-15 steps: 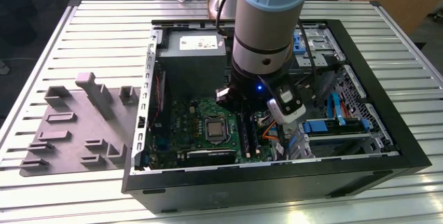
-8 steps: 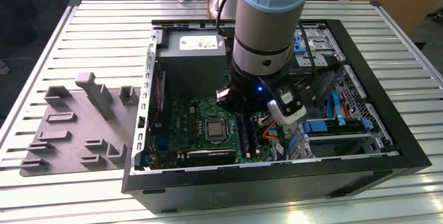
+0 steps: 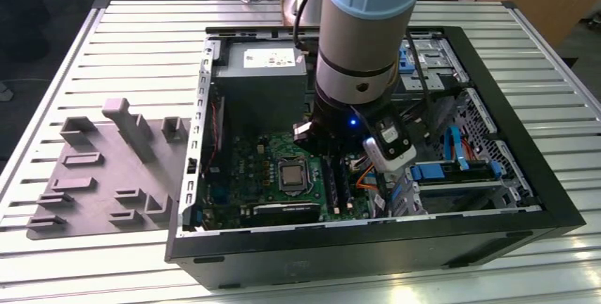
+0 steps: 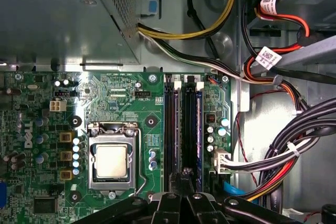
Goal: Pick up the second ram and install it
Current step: 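Press down the second ram until it locks into place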
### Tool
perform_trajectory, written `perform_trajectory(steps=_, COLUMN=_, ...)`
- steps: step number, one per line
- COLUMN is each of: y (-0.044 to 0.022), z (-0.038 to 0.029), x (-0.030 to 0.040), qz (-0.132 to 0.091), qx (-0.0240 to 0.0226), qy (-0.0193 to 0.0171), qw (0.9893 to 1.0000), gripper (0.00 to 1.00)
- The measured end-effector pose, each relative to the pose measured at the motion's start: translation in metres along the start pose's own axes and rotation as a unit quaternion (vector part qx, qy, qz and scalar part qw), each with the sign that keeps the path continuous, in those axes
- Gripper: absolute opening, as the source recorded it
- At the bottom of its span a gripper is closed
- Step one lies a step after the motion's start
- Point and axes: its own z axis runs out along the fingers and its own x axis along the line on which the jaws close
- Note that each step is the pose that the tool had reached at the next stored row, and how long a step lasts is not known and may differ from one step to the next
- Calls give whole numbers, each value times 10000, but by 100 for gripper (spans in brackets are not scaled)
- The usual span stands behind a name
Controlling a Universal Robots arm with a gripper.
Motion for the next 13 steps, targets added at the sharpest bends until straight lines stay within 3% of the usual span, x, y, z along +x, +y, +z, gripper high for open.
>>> perform_trajectory(steps=13, y=-33, z=0, x=-1, qz=0, qx=-1, qy=0, qw=10000, gripper=11)
